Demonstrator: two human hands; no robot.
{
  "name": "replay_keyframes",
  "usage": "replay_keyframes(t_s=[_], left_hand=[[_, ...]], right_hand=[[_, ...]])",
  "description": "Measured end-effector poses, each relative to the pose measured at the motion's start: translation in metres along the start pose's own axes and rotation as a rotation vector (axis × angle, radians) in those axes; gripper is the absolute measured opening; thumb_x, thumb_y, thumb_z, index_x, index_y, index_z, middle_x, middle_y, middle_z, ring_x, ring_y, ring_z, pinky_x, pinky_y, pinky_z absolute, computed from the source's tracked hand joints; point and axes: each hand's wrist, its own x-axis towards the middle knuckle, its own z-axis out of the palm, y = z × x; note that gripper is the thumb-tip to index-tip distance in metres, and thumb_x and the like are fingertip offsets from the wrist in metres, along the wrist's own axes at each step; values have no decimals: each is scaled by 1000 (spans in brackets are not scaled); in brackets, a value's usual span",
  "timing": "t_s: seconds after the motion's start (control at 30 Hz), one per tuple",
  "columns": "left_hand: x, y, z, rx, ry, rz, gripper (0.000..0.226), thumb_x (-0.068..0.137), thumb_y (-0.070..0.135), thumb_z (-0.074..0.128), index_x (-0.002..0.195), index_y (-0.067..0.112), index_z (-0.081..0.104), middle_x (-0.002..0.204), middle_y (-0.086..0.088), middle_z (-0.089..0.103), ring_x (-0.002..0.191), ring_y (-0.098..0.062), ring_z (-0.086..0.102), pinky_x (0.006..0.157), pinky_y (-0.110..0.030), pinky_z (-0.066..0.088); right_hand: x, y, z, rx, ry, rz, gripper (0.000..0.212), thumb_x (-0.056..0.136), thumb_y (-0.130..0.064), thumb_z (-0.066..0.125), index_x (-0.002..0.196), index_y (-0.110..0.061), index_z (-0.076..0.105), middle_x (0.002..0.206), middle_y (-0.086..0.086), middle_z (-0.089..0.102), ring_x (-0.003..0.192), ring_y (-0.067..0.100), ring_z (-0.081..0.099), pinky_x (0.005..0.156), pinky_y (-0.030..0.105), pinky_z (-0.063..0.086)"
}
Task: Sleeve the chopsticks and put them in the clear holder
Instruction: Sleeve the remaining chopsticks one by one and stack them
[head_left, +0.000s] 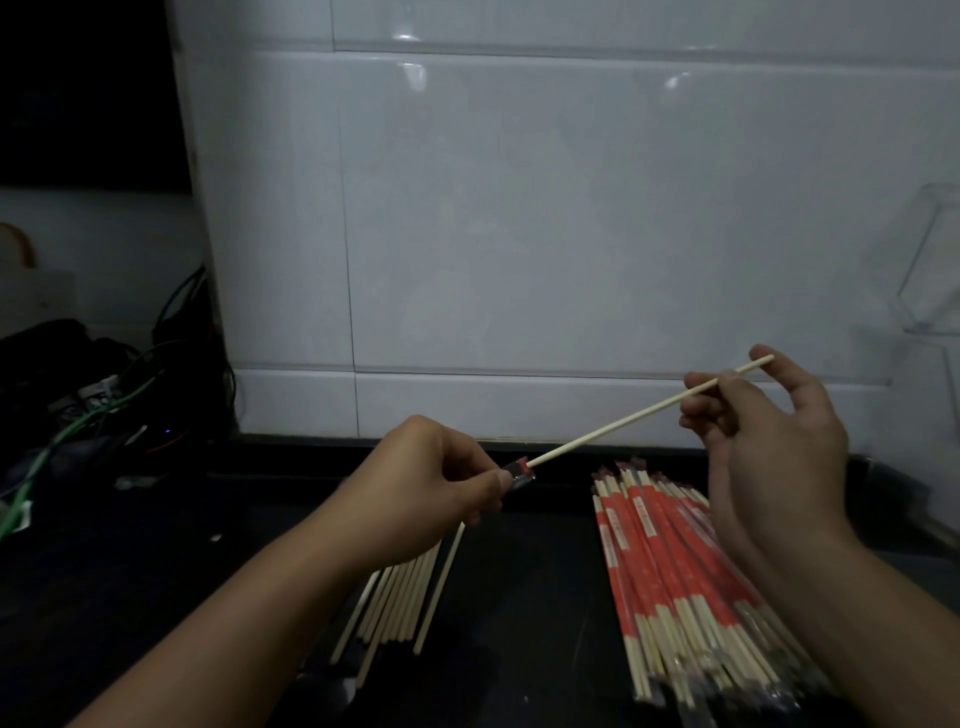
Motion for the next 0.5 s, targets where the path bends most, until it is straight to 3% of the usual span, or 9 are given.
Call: replay_keyframes(t_s=[0.1,0.27,0.5], left_hand=[[1,-2,1,-7,-12,22,18,90,37,70,76,27,78,69,2,73,66,-20,69,72,-46,57],[3,-5,3,-72,-41,36,16,94,14,66,96,28,74,80,4,77,74,-13,73,81,-40,61],[3,-4,3,-41,44,29,11,88,29,73,80,23,71,70,1,73,62,-8,69,65,-27,57]], right_hand=[[-1,1,0,-17,-12,-5,34,98,-2,51,127,-19,52,83,13,68,62,11,61,65,23,54],[0,1,0,-17,-11,0,34,98,-2,51,127,-19,52,81,12,68,62,11,62,64,23,54],[0,1,0,-21,3,-6,34,98,-1,51,127,-19,52,84,14,68,61,11,62,64,23,54]])
